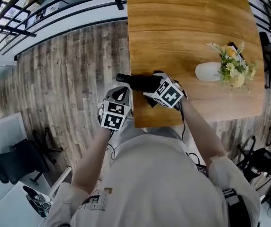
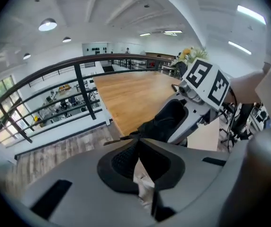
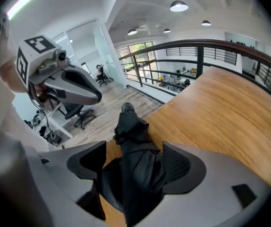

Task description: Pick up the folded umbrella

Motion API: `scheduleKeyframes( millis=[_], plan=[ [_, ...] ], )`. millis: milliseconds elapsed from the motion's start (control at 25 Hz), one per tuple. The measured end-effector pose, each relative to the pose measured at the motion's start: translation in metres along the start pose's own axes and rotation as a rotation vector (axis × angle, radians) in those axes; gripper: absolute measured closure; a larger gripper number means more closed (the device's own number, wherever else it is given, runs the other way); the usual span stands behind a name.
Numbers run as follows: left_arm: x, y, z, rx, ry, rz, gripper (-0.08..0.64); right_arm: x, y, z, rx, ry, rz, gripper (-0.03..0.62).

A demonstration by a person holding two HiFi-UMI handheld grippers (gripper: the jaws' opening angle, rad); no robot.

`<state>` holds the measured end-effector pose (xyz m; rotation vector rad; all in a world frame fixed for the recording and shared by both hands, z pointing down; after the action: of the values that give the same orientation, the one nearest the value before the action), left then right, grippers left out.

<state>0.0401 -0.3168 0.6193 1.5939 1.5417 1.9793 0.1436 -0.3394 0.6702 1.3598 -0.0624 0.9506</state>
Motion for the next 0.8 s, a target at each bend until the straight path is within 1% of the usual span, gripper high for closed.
scheduleKeyframes(
  millis=[80, 280, 400, 480, 560, 640, 720, 800],
  plan=[
    [0.003, -0.001, 0.001, 0.025, -0.035, -0.002, 0.540, 0.001, 0.005, -0.003, 0.017, -0.048, -0.041, 0.225],
    [0.019, -0.007, -0.006, 0.028, -0.097, -0.008, 0.540, 0.006, 0.019, -0.003, 0.063, -0.181, -0.145, 0.225],
    [0.027, -0.012, -0.008, 0.026, -0.110, -0.012, 0.540, 0.010, 0.028, 0.007, 0.117, -0.225, -0.176, 0.230],
    [0.032, -0.017, -0.008, 0.026, -0.126, -0.005, 0.540, 0.012, 0.031, 0.011, 0.130, -0.232, -0.182, 0.257],
    [0.034, -0.024, -0.007, 0.042, -0.153, 0.020, 0.541, 0.012, 0.033, 0.012, 0.127, -0.223, -0.194, 0.278],
    [0.034, -0.031, -0.005, 0.072, -0.189, 0.053, 0.541, 0.010, 0.035, 0.012, 0.126, -0.186, -0.225, 0.317],
    [0.032, -0.039, -0.003, 0.088, -0.211, 0.078, 0.541, 0.010, 0.033, 0.014, 0.114, -0.080, -0.253, 0.342],
    [0.033, -0.049, -0.002, 0.085, -0.214, 0.093, 0.541, 0.016, 0.028, 0.013, 0.106, 0.034, -0.248, 0.347]
  ],
)
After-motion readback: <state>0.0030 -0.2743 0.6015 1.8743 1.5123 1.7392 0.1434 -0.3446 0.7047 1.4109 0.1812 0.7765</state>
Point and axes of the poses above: the fingertips, and each gripper's own axes: y forward along the fingers, z to its right, x out of its underside, the point moved 3 cm from there along -y, backward along the fingers
